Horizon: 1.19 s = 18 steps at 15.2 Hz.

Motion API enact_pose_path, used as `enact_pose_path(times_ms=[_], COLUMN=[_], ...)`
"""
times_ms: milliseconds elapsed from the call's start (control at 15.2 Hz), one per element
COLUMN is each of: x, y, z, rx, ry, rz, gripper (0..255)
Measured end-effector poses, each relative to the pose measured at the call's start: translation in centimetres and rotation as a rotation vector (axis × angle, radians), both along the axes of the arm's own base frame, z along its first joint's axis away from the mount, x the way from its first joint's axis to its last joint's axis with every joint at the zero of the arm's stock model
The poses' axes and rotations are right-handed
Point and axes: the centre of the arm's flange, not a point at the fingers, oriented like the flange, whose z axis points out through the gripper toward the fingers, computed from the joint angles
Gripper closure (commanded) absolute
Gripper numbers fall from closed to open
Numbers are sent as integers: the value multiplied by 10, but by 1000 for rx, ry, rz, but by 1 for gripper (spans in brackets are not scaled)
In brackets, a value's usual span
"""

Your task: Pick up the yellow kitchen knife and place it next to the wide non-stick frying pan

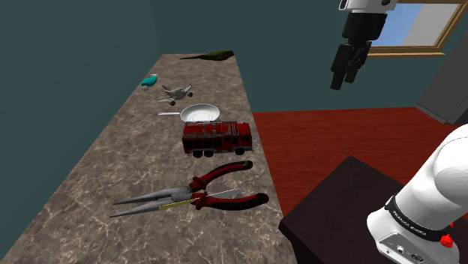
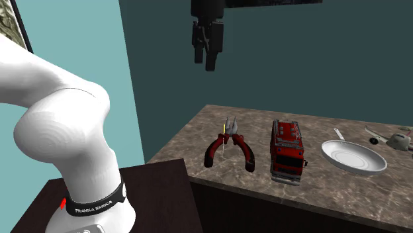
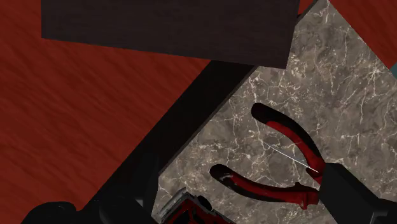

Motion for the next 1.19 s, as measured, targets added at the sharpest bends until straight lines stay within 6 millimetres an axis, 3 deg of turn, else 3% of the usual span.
enact_pose_path(times_ms=[132, 462, 1188], x=[4, 36, 108], y=[3, 28, 104], z=[-5, -42, -144], rx=[-1, -6, -18], ry=[-1, -17, -58], rz=[12, 129, 414], gripper=[0, 0, 0])
